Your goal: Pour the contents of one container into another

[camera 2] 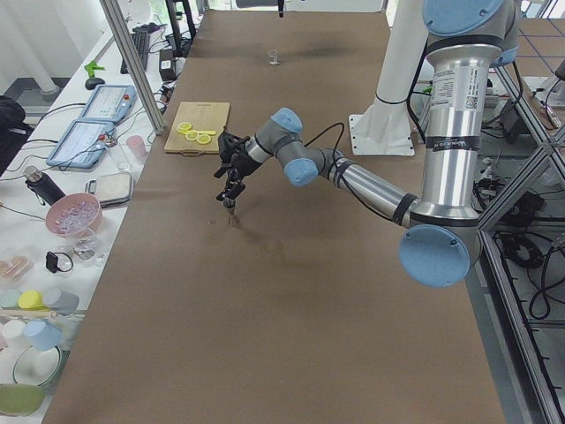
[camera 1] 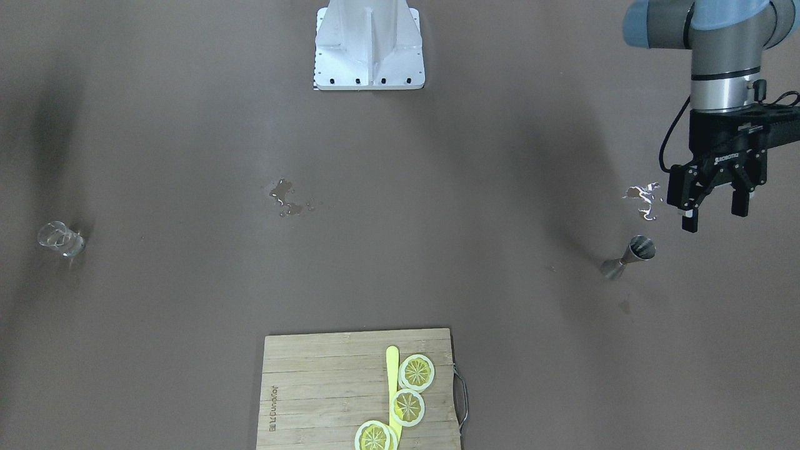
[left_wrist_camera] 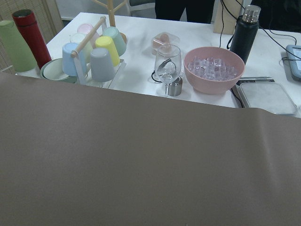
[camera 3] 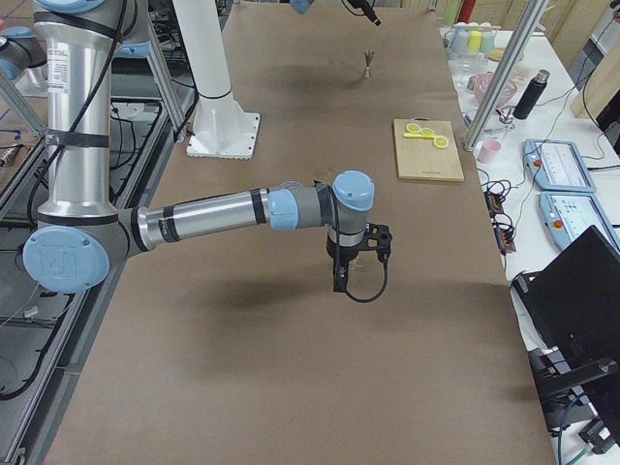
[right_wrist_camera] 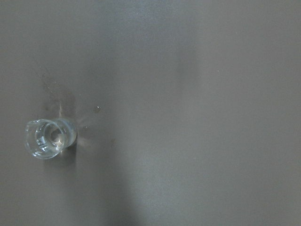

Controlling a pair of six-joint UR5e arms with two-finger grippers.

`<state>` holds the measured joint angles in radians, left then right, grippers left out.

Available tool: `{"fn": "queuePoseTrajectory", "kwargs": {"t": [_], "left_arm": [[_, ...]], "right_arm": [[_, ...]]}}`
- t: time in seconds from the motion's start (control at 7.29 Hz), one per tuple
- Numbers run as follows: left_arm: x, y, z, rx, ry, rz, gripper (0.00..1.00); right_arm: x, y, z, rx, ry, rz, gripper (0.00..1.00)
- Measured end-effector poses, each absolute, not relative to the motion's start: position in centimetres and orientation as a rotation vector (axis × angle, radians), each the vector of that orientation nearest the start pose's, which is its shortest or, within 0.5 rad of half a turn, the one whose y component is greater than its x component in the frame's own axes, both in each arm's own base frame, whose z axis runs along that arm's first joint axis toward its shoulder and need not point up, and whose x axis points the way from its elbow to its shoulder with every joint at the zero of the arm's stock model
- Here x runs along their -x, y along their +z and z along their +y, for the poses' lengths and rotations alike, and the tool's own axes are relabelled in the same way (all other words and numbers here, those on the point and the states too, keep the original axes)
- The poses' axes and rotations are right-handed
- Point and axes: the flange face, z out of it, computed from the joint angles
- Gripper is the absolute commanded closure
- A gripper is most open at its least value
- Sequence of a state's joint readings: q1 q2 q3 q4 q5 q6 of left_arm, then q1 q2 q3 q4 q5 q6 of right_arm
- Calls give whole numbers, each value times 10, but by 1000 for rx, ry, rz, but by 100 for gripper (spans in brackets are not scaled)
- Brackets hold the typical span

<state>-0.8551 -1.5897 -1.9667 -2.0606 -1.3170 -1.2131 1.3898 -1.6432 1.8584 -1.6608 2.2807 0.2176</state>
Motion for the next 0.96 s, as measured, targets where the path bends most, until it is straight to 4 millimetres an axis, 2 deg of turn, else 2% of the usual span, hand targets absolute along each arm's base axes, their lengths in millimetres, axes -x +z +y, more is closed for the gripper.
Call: {"fn": "queuePoseTrajectory", "kwargs": {"t": [0.27,0.55,0.96], "left_arm": [[-237,415,-475,-785,-612,571,3],[-268,428,-464,-842,-650,529,3],[-323,459,-443,-941,-695,466,3]], "right_arm": [[14,568,-466,20,-7,-697,0],[13,569,-466,18,1,-680,0],[14,562,-468,7,-1,-688,0]]}}
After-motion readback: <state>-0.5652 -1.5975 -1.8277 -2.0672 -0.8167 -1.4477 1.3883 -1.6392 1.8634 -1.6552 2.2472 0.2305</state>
